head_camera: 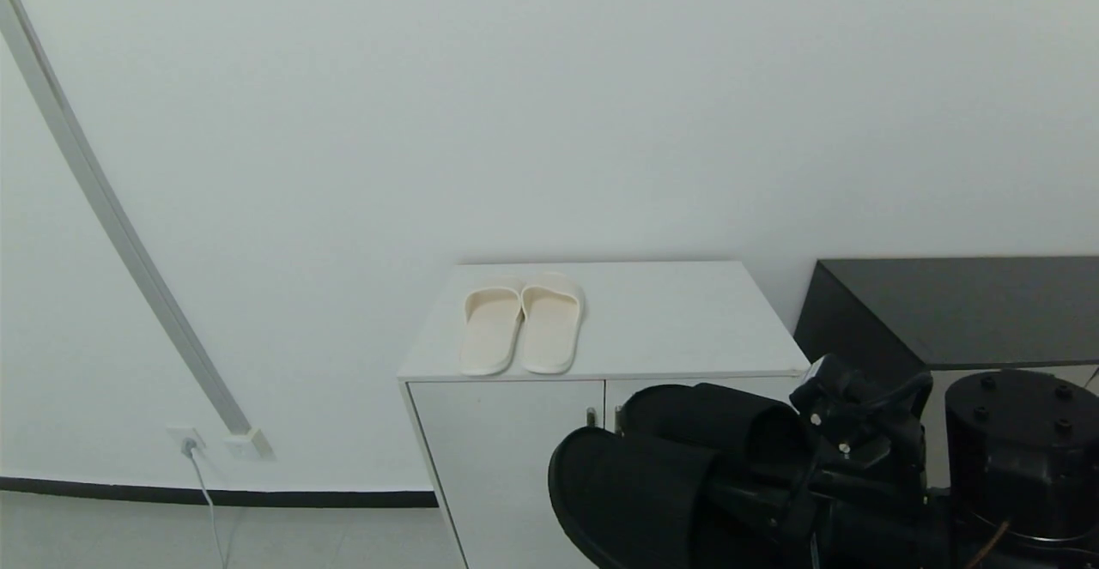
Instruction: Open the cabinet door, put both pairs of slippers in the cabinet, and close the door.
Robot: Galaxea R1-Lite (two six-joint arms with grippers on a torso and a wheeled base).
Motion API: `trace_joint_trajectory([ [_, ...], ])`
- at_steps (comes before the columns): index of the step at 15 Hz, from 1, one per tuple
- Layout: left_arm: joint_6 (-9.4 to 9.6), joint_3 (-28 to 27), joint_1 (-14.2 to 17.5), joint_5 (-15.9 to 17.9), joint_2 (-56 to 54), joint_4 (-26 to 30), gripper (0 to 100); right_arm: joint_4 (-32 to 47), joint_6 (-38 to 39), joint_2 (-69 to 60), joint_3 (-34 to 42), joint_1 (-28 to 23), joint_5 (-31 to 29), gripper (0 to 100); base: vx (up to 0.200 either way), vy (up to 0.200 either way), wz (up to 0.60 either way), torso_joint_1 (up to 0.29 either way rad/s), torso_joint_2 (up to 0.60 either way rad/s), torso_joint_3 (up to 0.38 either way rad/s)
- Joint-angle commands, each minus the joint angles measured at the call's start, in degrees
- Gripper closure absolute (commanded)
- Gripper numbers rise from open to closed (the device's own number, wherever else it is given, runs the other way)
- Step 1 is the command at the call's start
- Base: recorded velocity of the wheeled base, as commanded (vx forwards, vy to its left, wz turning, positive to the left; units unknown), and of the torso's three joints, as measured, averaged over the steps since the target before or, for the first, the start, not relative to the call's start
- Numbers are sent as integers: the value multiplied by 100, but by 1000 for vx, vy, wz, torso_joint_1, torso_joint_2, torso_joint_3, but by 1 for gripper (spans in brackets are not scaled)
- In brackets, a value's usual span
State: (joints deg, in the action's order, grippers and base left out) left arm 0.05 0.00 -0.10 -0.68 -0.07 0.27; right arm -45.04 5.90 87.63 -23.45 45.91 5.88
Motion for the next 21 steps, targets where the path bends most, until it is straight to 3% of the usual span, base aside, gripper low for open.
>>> trace_joint_trajectory([
  [1, 4, 0, 1, -2, 7, 0, 100, -4, -1, 9, -1, 6, 1, 100, 0, 0, 0, 0, 0, 0],
  [12, 13, 0, 1, 7, 7, 0, 100, -31, -10, -35, 192, 76, -16, 100, 0, 0, 0, -46, 99, 53],
  [13, -5, 0, 1, 7, 7, 0, 0, -31, -10, -44, 192, 76, -16, 100, 0, 0, 0, -134, 339, 193],
  [21, 30, 0, 1, 7, 7, 0, 0, -22, -45, -97, 219, 120, -25, 100, 0, 0, 0, -171, 386, 215],
])
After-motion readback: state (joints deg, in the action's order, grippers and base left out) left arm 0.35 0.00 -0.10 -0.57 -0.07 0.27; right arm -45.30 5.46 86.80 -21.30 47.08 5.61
